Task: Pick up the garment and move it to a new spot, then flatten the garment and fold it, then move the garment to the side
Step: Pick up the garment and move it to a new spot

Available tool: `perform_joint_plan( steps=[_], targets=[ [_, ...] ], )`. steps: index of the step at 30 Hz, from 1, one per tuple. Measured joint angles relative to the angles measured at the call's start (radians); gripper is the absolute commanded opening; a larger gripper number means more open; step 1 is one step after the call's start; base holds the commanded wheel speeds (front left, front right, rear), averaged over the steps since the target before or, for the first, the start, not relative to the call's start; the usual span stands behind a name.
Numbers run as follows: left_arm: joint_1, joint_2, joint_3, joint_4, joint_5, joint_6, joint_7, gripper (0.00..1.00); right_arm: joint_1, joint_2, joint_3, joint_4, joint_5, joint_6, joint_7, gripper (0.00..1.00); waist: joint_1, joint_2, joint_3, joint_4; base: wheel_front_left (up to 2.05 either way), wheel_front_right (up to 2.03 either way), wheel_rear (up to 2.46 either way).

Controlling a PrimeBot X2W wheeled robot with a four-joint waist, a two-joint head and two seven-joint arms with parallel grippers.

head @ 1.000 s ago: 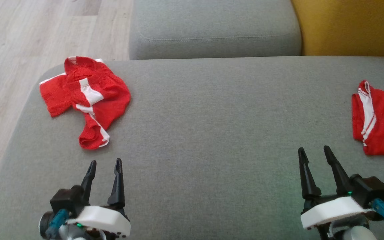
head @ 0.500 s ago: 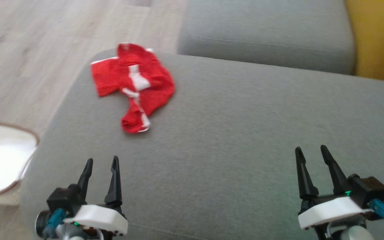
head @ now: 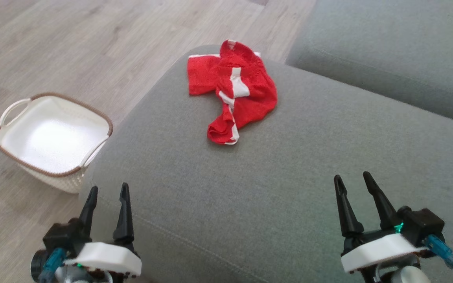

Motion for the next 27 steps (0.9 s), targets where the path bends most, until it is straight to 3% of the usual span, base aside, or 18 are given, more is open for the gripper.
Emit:
perform_joint_plan(
  steps=[8,13,17,27],
  targets=[
    [0.010,-0.002,0.002,-0.016,-0.001,0.000,0.000,1.00,-0.021,0.000,-0.001,-0.005,-0.002,0.000,0.000,1.00,0.0001,0.0000,0.042,0.030,0.00,0.00,0.00],
    [-0.015,0.001,0.028,-0.011,-0.005,-0.001,0.000,1.00,-0.048,0.000,-0.012,-0.037,-0.030,0.000,0.004,1.00,0.0001,0.0000,0.086,0.006,0.00,0.00,0.00],
    [-0.151,0.032,0.033,-0.007,-0.004,-0.020,0.004,1.00,-0.107,0.000,-0.019,-0.070,-0.062,0.000,0.026,1.00,0.0001,0.0000,0.139,-0.036,0.00,0.00,0.00],
    [-0.571,0.131,0.025,0.095,-0.013,-0.108,0.191,1.00,-0.169,-0.002,-0.045,-0.137,-0.131,0.000,0.067,1.00,0.0003,0.0000,0.283,-0.168,0.00,0.00,0.00]
  ],
)
